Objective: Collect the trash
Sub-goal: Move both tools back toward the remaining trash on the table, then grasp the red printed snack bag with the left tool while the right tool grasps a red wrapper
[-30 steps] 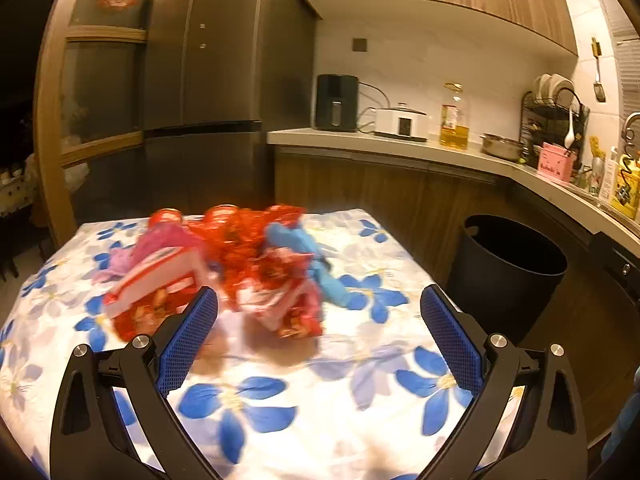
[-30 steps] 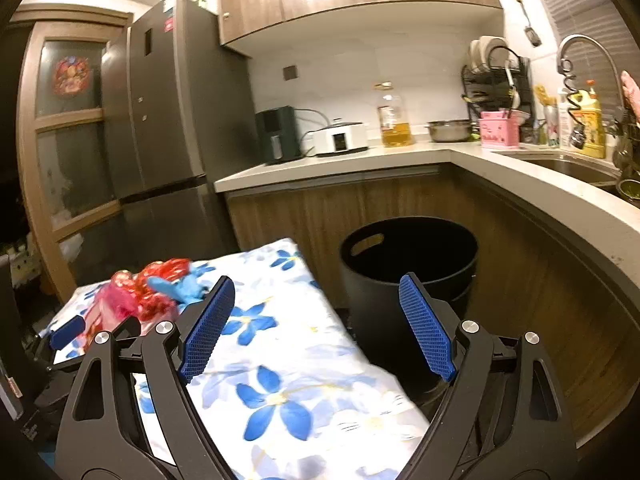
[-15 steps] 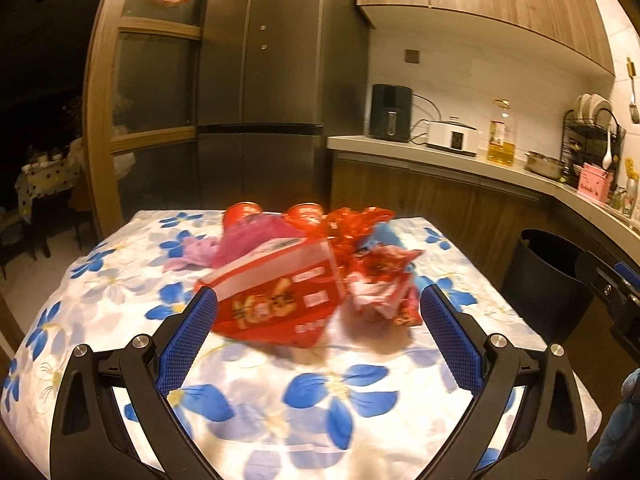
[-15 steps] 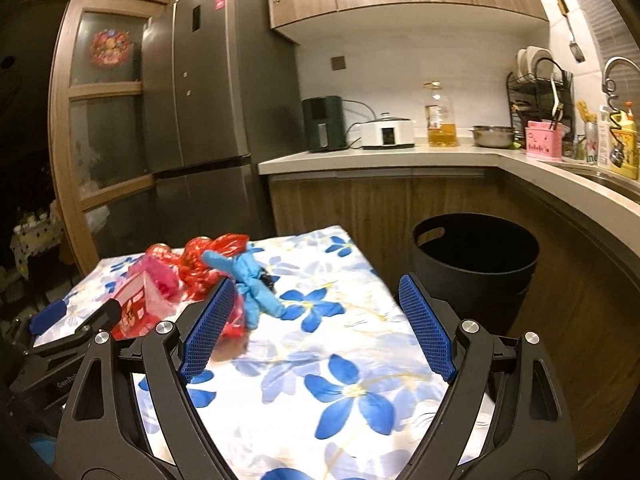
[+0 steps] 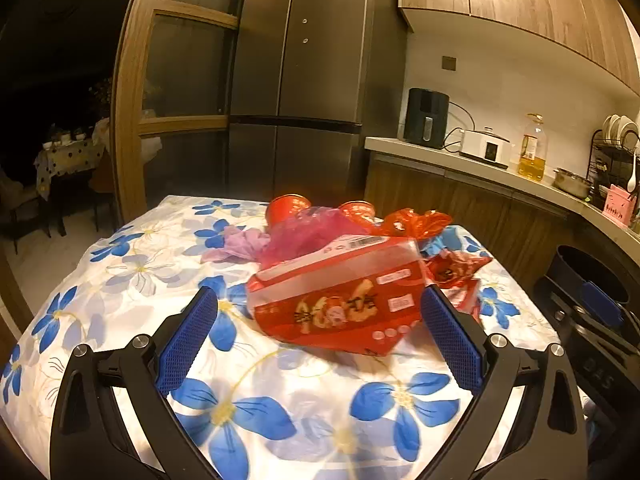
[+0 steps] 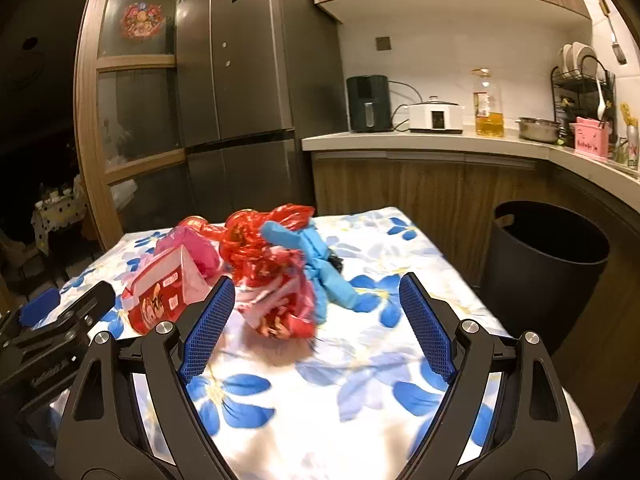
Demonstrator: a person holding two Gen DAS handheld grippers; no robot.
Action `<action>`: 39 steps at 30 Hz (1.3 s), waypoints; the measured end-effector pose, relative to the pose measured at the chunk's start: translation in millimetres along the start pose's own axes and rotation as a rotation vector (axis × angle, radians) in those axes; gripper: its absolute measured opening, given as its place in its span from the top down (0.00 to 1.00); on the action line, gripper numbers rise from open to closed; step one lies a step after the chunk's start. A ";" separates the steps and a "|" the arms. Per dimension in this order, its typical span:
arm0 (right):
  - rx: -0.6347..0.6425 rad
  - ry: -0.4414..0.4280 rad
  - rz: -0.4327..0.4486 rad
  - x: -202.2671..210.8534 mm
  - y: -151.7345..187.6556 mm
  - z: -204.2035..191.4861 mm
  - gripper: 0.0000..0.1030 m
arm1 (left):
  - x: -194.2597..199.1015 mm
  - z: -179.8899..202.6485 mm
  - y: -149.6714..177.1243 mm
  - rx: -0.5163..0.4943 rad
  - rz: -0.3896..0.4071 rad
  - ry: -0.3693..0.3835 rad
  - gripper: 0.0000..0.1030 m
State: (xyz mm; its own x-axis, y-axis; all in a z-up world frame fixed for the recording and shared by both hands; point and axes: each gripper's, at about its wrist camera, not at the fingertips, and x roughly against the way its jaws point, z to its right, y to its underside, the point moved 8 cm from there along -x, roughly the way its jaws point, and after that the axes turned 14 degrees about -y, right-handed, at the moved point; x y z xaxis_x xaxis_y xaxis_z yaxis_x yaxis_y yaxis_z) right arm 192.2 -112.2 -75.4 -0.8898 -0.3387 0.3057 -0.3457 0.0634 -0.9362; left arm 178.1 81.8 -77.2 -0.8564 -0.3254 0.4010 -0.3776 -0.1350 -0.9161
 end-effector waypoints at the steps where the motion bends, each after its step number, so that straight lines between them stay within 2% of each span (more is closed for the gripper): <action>1: 0.000 -0.002 -0.006 -5.9 0.3 -1.9 0.19 | -1.8 -2.1 0.3 0.000 0.000 -0.002 0.06; 8: -0.004 -0.008 -0.032 -45.5 0.5 -5.3 0.19 | -15.9 -15.2 -0.7 0.015 -0.013 -0.018 0.06; 14: -0.040 -0.008 -0.065 -72.0 6.2 0.8 0.29 | -22.8 -15.8 -1.9 0.014 -0.016 -0.018 0.06; 17: -0.052 -0.012 -0.087 -83.6 10.1 2.8 0.38 | -24.8 -15.0 -0.7 0.010 -0.019 -0.020 0.06; 21: -0.047 -0.018 -0.125 -92.9 18.3 3.5 0.64 | -28.0 -13.1 -0.2 0.008 -0.026 -0.018 0.06; 24: -0.029 -0.032 -0.128 -90.0 23.0 1.8 0.76 | -27.1 -8.9 0.0 0.004 -0.026 -0.012 0.06; 27: -0.028 -0.040 -0.111 -78.5 21.9 2.7 0.83 | -25.3 -1.6 0.9 -0.005 -0.025 -0.003 0.06; 39: -0.043 -0.016 0.009 -10.9 1.3 26.5 0.85 | -19.4 51.9 6.2 -0.072 -0.003 0.033 0.06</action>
State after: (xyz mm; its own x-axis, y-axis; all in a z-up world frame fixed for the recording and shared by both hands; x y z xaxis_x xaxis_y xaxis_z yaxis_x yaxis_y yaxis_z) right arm 209.3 -133.4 -84.5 -0.8883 -0.3525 0.2942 -0.3505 0.1068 -0.9305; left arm 210.7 38.7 -91.1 -0.8659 -0.2940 0.4047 -0.4035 -0.0674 -0.9125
